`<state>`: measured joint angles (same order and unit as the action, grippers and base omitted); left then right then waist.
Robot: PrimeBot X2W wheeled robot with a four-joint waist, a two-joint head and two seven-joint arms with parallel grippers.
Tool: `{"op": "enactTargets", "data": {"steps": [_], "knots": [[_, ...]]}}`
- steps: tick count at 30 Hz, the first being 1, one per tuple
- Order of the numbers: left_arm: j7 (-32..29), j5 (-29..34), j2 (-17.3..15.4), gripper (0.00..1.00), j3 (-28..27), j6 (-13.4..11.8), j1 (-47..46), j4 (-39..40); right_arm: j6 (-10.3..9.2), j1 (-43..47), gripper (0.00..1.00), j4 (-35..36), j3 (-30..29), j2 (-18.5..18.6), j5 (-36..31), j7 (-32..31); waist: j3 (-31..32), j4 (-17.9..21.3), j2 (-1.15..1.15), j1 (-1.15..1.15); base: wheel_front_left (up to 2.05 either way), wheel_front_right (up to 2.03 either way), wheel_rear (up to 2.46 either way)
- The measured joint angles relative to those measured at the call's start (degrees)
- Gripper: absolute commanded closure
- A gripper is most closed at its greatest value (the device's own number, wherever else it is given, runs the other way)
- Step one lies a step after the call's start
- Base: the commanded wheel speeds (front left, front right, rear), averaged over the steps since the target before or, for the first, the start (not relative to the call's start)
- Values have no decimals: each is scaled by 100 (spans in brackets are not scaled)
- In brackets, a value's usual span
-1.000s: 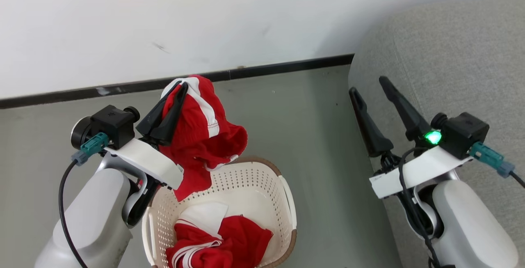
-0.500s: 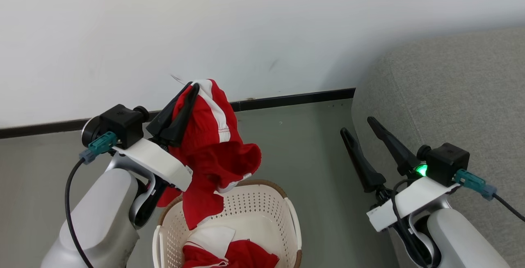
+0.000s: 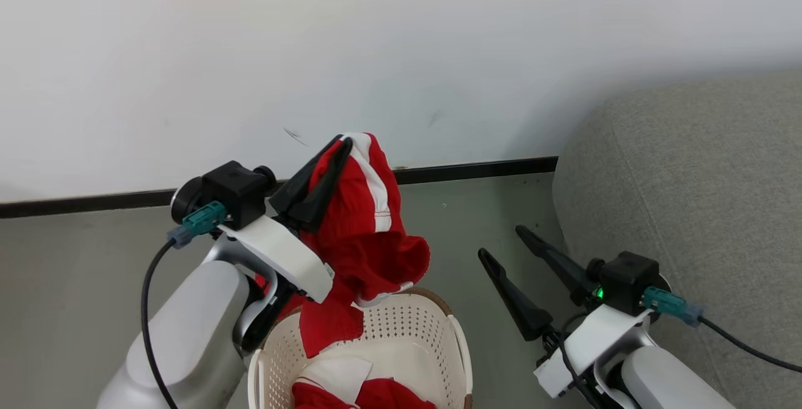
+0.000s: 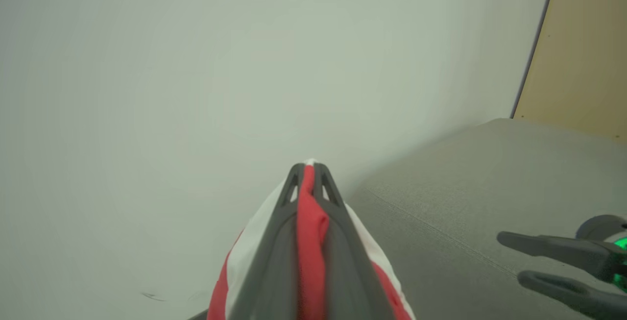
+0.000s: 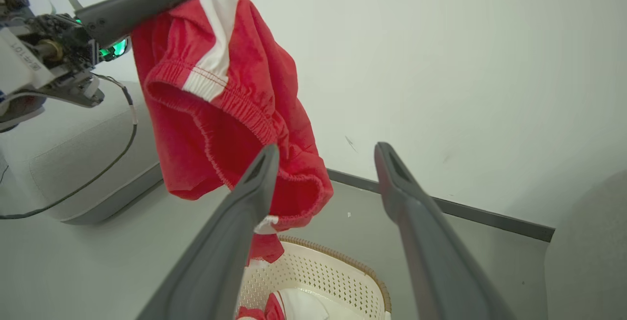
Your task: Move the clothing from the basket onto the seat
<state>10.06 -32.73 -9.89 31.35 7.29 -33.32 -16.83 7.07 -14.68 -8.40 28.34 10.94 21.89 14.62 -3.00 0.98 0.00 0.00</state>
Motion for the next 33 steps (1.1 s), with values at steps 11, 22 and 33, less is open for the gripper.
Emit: {"op": "enactTargets", "data": {"steps": [11, 22, 33], "knots": [[-180, 0, 227, 100, 325, 0, -8, 319, 0, -511, 0, -520, 617, 63, 76, 0, 9, -274, 0, 0, 0, 0, 0], [-297, 0, 375, 100, 527, 0, -45, 511, 0, -960, 0, -989, 1276, 65, 380, 0, -38, -608, 0, 0, 0, 0, 0], [-450, -63, 453, 100, 912, 0, -140, 737, 0, -1593, 0, -1602, 1836, 49, 589, 0, -149, -939, 0, 0, 0, 0, 0]]}}
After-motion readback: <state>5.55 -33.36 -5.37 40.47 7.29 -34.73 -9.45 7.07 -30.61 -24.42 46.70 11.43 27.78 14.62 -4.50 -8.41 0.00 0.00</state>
